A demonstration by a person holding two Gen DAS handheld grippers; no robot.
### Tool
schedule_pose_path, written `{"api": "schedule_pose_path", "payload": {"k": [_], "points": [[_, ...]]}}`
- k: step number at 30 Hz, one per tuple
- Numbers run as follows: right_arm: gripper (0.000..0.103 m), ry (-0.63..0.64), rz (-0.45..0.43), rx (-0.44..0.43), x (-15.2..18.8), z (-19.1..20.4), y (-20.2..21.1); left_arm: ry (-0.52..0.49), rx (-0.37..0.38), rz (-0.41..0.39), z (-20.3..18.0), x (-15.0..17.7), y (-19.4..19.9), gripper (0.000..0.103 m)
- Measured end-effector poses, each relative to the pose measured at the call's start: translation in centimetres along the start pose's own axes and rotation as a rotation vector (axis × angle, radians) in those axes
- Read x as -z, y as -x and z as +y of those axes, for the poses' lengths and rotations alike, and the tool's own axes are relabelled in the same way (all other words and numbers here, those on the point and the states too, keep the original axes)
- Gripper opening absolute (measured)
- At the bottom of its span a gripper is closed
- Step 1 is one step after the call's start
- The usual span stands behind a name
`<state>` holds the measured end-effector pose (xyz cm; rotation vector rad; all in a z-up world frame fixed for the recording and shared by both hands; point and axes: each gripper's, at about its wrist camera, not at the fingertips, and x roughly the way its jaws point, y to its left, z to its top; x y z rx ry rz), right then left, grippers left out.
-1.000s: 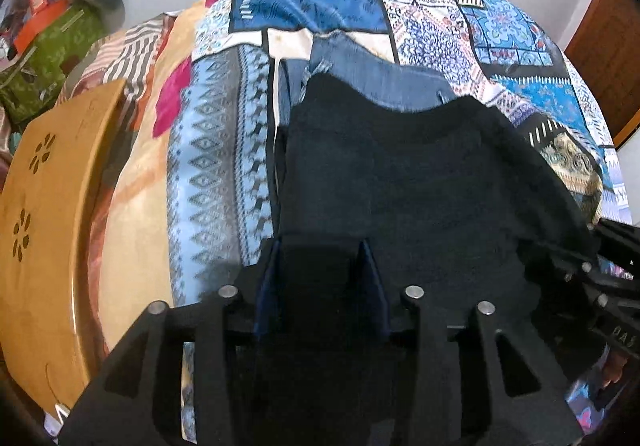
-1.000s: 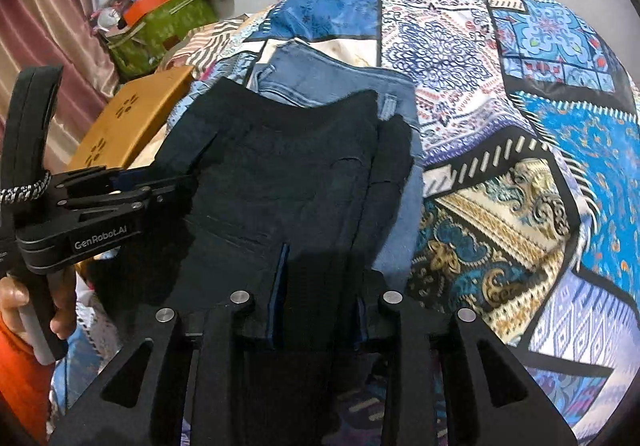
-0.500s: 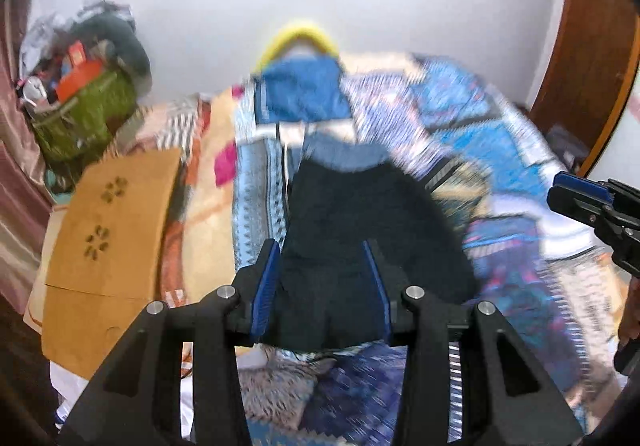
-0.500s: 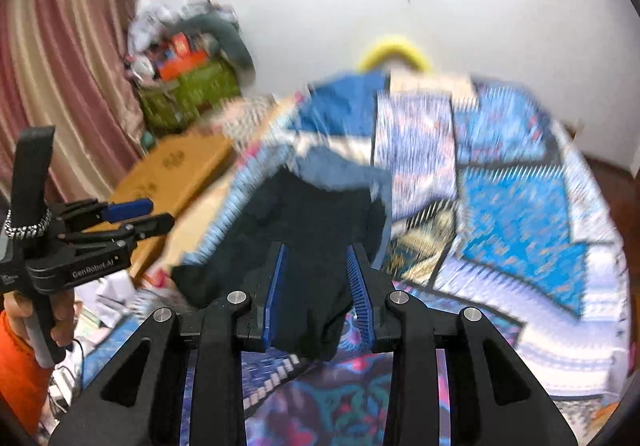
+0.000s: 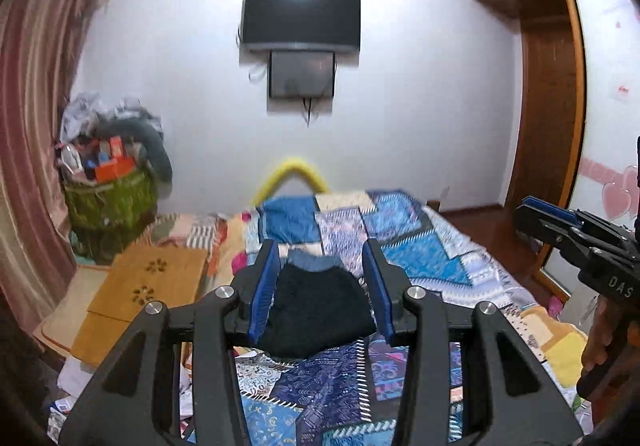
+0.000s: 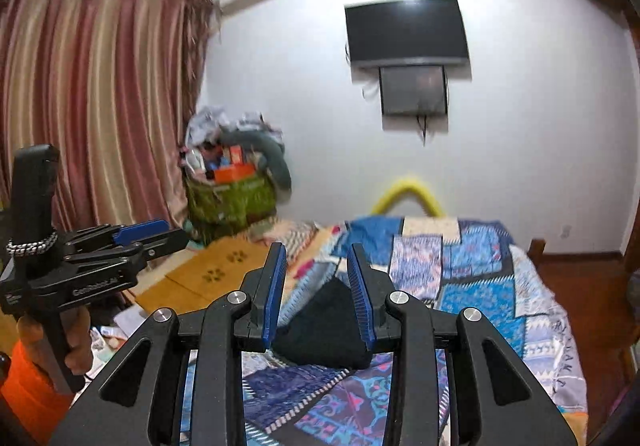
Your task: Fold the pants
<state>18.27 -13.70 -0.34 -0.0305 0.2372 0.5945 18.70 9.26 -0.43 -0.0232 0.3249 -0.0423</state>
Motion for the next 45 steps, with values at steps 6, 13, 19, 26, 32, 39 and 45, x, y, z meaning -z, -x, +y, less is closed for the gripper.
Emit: {"api": "schedule_pose_path", "payload": {"k": [6, 13, 19, 26, 32, 39, 45], "points": [[0.038, 0.005, -0.057, 0.030, 0.6, 2.0, 3.6, 0.008, -0.038, -0.090, -0.9, 0.9, 5.8, 0.075], [0.085, -0.007, -0.082, 0.087, 0.9, 3.0, 4.6, 0.011, -0.080, -0.141, -1.0, 1.6, 8.6, 0.101], [0.098, -0.062, -0.081, 0.107, 1.1, 2.6, 5.0, 0.021, -0.073, -0.147, -0.8, 2.0, 9.4, 0.103], [0.100, -0.043, -0.088, 0.124, 1.5, 3.0, 5.9, 0.030, -0.072, -0.139, -0.6, 2.5, 9.6, 0.103], [0.100, -0.043, -0.089, 0.125, 1.6, 2.9, 6.0, 0.037, -0.061, -0.134, -0.6, 2.5, 9.4, 0.103], [0.100, -0.051, -0.069, 0.123, 2.2, 2.8, 5.8, 0.028, -0.063, -0.134, -0.7, 2.8, 8.9, 0.103], [0.100, -0.061, -0.053, 0.126, 2.5, 2.5, 5.8, 0.031, -0.053, -0.116, -0.6, 3.1, 8.2, 0.103]]}}
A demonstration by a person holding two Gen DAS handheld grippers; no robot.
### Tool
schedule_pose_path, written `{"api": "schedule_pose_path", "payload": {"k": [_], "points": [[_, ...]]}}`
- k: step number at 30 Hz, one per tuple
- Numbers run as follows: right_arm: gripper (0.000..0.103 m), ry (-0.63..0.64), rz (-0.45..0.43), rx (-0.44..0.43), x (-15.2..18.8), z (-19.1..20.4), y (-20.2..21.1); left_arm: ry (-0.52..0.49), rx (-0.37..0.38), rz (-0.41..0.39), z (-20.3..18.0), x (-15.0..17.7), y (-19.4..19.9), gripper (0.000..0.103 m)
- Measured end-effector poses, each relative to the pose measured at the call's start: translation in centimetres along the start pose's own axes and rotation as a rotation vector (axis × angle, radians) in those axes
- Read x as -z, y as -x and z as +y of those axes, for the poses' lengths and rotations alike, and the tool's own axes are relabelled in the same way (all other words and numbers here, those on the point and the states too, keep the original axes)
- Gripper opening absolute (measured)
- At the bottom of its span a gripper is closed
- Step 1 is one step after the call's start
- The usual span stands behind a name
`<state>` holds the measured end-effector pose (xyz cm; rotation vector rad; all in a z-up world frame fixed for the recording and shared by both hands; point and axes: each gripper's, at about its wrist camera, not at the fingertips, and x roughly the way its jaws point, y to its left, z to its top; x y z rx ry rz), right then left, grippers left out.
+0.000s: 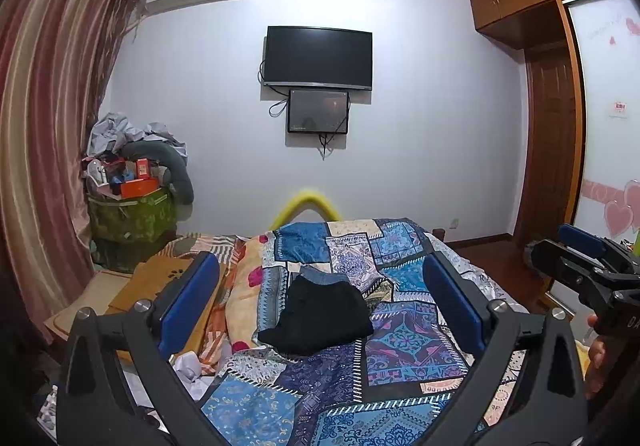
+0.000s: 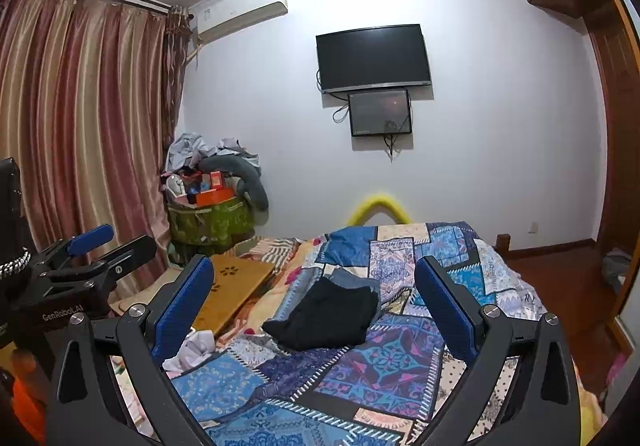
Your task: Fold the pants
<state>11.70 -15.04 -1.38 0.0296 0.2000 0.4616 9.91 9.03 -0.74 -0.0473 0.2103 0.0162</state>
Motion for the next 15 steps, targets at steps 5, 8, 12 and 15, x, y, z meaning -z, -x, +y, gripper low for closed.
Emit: {"api": "schedule_pose_path", "payload": {"k": [5, 8, 12, 15], "points": [[0.100, 0.001, 0.004, 0.007, -0.11, 0.12, 0.03, 0.004, 0.008, 0.006, 0.08, 0.11, -0.21, 0.103], [0.100, -0.001, 0.002, 0.009, -0.26, 0.24, 0.21, 0.005, 0.012, 0.010, 0.00, 0.17, -0.46, 0.103], [0.100, 0.001, 0.000, 0.014, -0.35, 0.16, 0.28, 0.000, 0.017, 0.013, -0.12, 0.29, -0.60, 0.103], [0.100, 0.001, 0.000, 0.015, -0.42, 0.18, 0.35, -0.009, 0.015, 0.007, -0.22, 0.38, -0.40, 0.103]]}}
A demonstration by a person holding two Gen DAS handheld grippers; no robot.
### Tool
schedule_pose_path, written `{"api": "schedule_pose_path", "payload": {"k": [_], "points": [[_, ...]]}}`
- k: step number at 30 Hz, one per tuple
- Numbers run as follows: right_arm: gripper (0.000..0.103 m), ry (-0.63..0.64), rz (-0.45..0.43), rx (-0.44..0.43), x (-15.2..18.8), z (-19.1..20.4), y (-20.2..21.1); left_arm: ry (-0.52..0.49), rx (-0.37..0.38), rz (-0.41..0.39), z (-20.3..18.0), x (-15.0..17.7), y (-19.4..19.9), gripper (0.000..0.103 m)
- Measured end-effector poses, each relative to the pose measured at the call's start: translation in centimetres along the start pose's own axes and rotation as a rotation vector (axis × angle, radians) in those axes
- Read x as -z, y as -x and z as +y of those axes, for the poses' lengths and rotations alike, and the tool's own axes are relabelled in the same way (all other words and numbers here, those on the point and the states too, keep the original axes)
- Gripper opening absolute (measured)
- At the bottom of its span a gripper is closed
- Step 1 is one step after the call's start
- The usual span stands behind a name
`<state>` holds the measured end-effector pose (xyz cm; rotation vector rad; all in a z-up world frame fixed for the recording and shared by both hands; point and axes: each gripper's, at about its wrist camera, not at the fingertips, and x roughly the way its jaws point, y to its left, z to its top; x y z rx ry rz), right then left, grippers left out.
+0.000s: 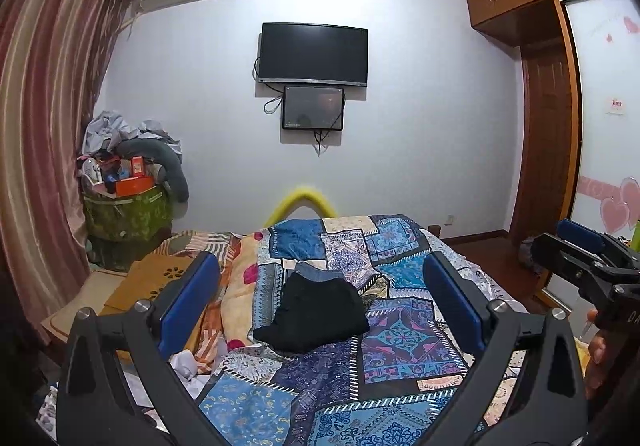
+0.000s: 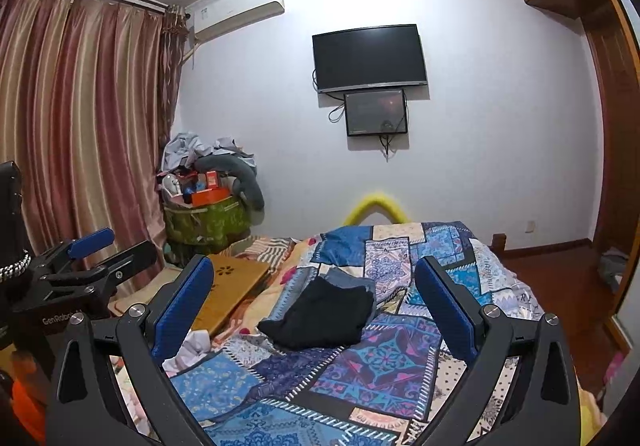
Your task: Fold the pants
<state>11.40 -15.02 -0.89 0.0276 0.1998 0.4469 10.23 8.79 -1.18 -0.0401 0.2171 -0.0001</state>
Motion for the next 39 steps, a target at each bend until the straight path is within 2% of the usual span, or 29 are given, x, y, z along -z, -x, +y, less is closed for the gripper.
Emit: {"api": "schedule_pose_path", "payload": {"k": [39], "points": [[0.101, 0.000, 0.000, 0.006, -0.31, -0.06, 0.25, 0.006, 0.046, 0.005, -0.44, -0.22, 0.58, 0.103]]}}
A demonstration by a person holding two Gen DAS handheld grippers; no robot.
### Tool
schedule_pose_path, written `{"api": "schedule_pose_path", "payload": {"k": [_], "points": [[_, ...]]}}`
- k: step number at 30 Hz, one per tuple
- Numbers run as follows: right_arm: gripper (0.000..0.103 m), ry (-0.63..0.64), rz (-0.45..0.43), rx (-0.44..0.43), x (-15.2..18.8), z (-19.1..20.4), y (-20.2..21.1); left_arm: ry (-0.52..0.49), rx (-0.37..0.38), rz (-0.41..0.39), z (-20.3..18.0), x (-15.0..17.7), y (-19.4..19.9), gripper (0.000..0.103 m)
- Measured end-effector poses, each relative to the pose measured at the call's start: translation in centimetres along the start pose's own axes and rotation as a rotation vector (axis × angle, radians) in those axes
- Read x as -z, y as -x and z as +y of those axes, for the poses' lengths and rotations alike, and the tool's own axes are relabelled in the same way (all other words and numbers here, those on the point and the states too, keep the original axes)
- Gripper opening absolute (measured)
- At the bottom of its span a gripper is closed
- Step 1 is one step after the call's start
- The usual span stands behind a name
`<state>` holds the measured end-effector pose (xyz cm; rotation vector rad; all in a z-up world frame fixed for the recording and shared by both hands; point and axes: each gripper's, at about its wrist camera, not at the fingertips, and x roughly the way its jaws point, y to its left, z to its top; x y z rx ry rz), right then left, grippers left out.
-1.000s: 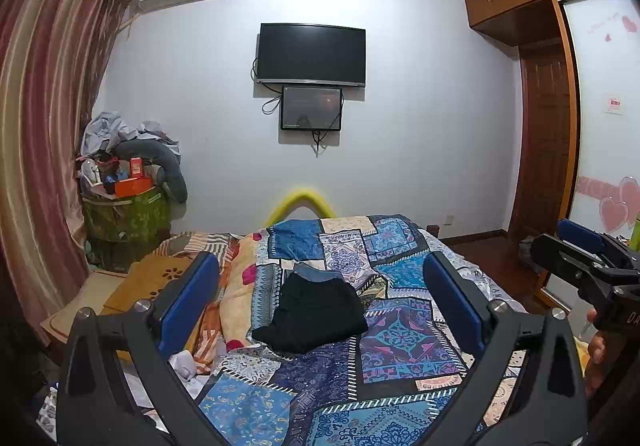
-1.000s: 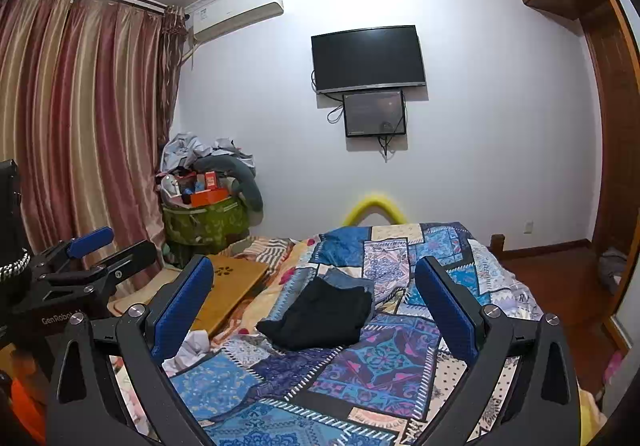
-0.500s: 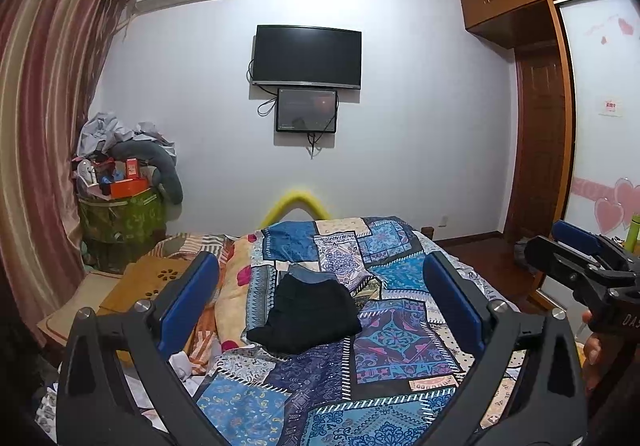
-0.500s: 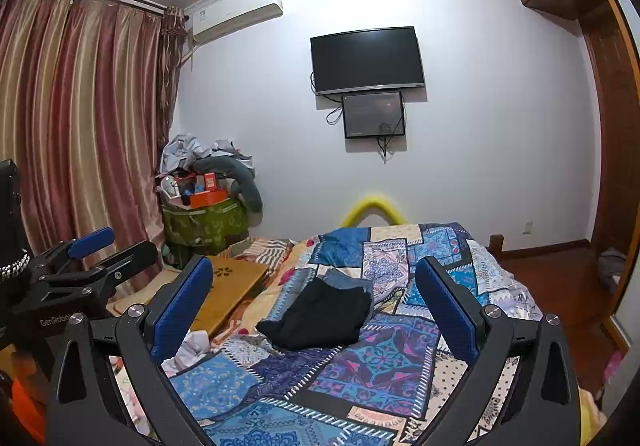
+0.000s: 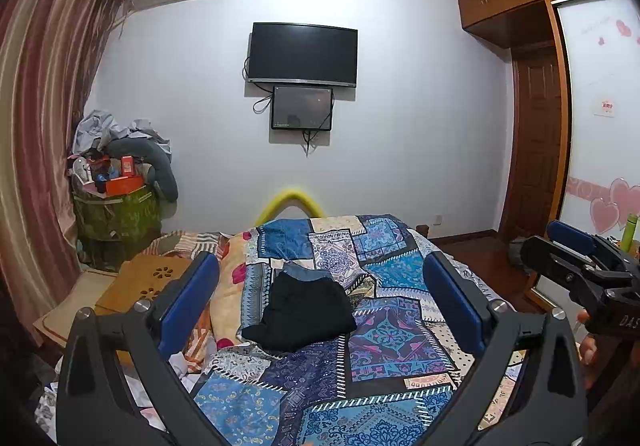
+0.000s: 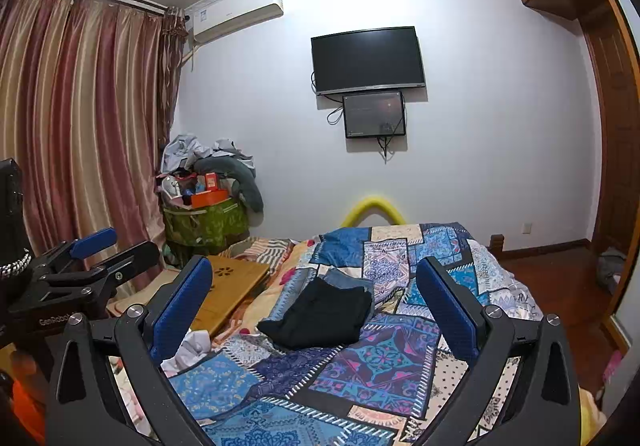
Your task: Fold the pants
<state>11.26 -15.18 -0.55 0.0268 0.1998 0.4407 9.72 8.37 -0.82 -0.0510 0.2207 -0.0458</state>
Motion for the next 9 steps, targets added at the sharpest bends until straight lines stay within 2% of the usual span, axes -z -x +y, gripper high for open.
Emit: {"api": "schedule_pose_path", "payload": {"k": [9], "points": [[0.101, 0.003, 0.004, 0.004, 0.02, 0.26, -0.06, 0.021, 0.003, 0.008, 0.46, 0.14, -0.05, 0.103]]}}
